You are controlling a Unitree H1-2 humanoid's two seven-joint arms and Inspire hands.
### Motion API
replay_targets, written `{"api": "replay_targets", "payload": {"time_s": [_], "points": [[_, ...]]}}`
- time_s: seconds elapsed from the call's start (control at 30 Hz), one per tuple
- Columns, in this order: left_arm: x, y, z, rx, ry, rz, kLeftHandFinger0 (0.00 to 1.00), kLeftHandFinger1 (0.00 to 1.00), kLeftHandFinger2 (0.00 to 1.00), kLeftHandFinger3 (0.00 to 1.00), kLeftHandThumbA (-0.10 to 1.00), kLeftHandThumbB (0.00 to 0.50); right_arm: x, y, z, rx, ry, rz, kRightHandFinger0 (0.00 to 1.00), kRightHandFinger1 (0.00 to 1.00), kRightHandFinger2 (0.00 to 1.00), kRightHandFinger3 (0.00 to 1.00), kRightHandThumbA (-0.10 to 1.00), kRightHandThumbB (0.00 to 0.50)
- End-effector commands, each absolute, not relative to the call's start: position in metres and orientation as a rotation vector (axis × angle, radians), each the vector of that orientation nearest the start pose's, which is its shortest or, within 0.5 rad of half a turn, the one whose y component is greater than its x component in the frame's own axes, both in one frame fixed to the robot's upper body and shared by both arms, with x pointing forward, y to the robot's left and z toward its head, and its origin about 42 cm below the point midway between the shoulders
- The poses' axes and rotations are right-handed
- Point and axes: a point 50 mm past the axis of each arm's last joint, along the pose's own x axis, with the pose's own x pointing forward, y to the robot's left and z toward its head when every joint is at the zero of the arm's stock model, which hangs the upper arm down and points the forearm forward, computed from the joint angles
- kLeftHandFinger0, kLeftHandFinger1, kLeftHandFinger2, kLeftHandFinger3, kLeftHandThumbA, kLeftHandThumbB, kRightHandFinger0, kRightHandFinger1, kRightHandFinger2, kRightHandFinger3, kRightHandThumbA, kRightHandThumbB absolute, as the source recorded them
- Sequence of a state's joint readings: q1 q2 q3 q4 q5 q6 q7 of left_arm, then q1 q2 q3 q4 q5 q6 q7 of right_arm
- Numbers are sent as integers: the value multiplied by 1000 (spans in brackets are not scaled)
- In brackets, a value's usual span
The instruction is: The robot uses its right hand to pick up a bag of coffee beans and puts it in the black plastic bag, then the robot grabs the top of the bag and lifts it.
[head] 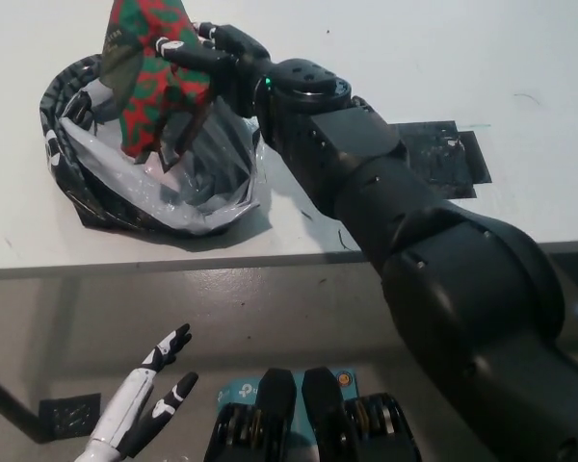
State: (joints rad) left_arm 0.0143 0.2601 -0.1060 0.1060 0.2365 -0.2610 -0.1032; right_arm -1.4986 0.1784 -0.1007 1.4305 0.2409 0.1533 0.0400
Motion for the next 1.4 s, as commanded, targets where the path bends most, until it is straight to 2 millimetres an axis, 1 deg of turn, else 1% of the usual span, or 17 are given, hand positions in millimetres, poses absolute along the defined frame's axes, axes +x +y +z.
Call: {"api": "replay_targets", "payload": {"time_s": [0.0, 0.07, 0.13, 0.27, 0.37, 0.47, 0.6, 0.73, 1.0, 1.03, 1.07, 1.1, 1.13, 1.17, 1.2, 1.3, 1.37], "points": [[279, 262, 94, 523, -149, -299, 1000, 1000, 1000, 1000, 967, 241, 555, 46, 440, 0, -57, 530, 106, 535, 882, 644, -100, 239], [279, 261, 94, 526, -153, -302, 1000, 1000, 1000, 1000, 966, 240, 555, 47, 444, -59, -94, 525, 184, 601, 928, 687, -100, 254], [280, 260, 93, 517, -159, -304, 1000, 1000, 1000, 1000, 953, 229, 554, 49, 447, -107, -126, 516, 243, 632, 917, 687, -100, 232], [278, 259, 93, 515, -163, -310, 1000, 1000, 1000, 1000, 949, 230, 551, 54, 449, -209, -177, 503, 95, 547, 878, 741, -100, 182], [277, 258, 93, 504, -161, -307, 1000, 1000, 1000, 1000, 938, 226, 548, 60, 452, -383, -253, 467, 120, 577, 877, 821, -100, 158], [278, 258, 94, 510, -166, -314, 1000, 1000, 1000, 1000, 936, 217, 545, 66, 453, -455, -318, 433, 6, 489, 833, 843, -100, 142], [278, 256, 95, 512, -166, -318, 1000, 1000, 1000, 1000, 936, 222, 539, 74, 451, -532, -431, 395, 0, 396, 787, 787, -100, 156], [277, 254, 95, 511, -169, -324, 1000, 1000, 1000, 1000, 927, 220, 535, 79, 446, -690, -531, 362, 0, 411, 861, 828, -100, 139], [280, 252, 99, 515, -184, -337, 1000, 1000, 1000, 1000, 922, 216, 531, 83, 432, -745, -572, 356, 8, 452, 907, 858, -100, 159], [281, 252, 101, 515, -183, -338, 1000, 1000, 1000, 1000, 926, 224, 532, 83, 431, -765, -567, 352, 259, 705, 1000, 1000, -23, 188], [282, 252, 101, 516, -184, -338, 1000, 1000, 1000, 1000, 927, 224, 532, 82, 431, -775, -563, 353, 339, 737, 1000, 983, 20, 207], [284, 252, 102, 518, -186, -340, 1000, 1000, 1000, 1000, 929, 226, 533, 82, 432, -792, -538, 376, 562, 910, 1000, 1000, 188, 289], [284, 252, 103, 525, -188, -342, 1000, 1000, 1000, 1000, 944, 227, 534, 81, 431, -793, -527, 389, 671, 1000, 1000, 1000, 283, 313], [284, 252, 103, 529, -189, -342, 1000, 1000, 1000, 1000, 944, 227, 534, 81, 431, -793, -520, 397, 671, 1000, 1000, 1000, 283, 313], [285, 252, 104, 532, -189, -345, 1000, 1000, 1000, 1000, 950, 232, 536, 79, 430, -811, -509, 402, 1000, 1000, 1000, 1000, 413, 329], [286, 252, 104, 529, -183, -346, 1000, 1000, 1000, 1000, 950, 227, 540, 71, 423, -929, -499, 368, 1000, 1000, 1000, 1000, 570, 311], [286, 252, 104, 526, -181, -346, 1000, 1000, 1000, 1000, 944, 229, 543, 67, 418, -966, -477, 360, 1000, 1000, 1000, 1000, 608, 317]]}}
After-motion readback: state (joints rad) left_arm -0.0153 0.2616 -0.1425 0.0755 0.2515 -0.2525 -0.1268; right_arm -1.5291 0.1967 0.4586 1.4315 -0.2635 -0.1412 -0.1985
